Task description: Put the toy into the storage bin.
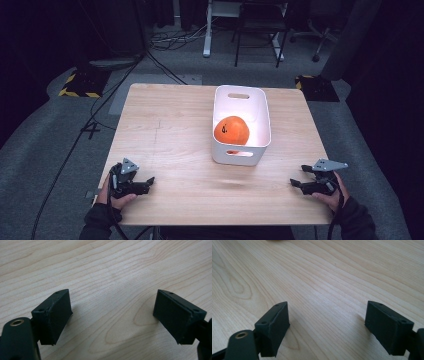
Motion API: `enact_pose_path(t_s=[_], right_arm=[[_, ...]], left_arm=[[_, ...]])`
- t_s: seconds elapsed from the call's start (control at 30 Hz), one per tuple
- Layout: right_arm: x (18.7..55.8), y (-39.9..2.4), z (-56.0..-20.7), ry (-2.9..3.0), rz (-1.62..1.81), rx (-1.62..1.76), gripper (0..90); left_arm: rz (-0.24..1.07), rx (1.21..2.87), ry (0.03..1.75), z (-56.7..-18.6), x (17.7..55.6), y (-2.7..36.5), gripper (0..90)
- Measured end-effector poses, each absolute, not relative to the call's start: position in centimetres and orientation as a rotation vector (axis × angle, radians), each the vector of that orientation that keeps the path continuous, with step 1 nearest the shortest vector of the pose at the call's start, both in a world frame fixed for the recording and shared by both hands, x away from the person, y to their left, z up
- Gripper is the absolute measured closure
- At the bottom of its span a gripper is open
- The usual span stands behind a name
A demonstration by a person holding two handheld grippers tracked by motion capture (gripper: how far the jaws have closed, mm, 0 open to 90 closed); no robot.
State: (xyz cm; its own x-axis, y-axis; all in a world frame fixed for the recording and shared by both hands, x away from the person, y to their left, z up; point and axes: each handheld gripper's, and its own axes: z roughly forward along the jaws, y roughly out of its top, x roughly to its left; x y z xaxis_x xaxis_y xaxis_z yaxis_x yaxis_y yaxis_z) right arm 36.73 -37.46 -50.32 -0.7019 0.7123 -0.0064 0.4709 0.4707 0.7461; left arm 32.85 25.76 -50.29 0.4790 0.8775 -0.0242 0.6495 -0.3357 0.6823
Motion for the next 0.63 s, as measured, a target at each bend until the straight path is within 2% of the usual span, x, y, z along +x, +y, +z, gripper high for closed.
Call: enact_pose_path(t_s=[0.63], right_arm=[[36.73,-37.45,-50.32,2.406,1.074,1.004,19.4]], left_arm=[[0.466,2.093,1.260,-50.30,32.86,25.73,15.1]])
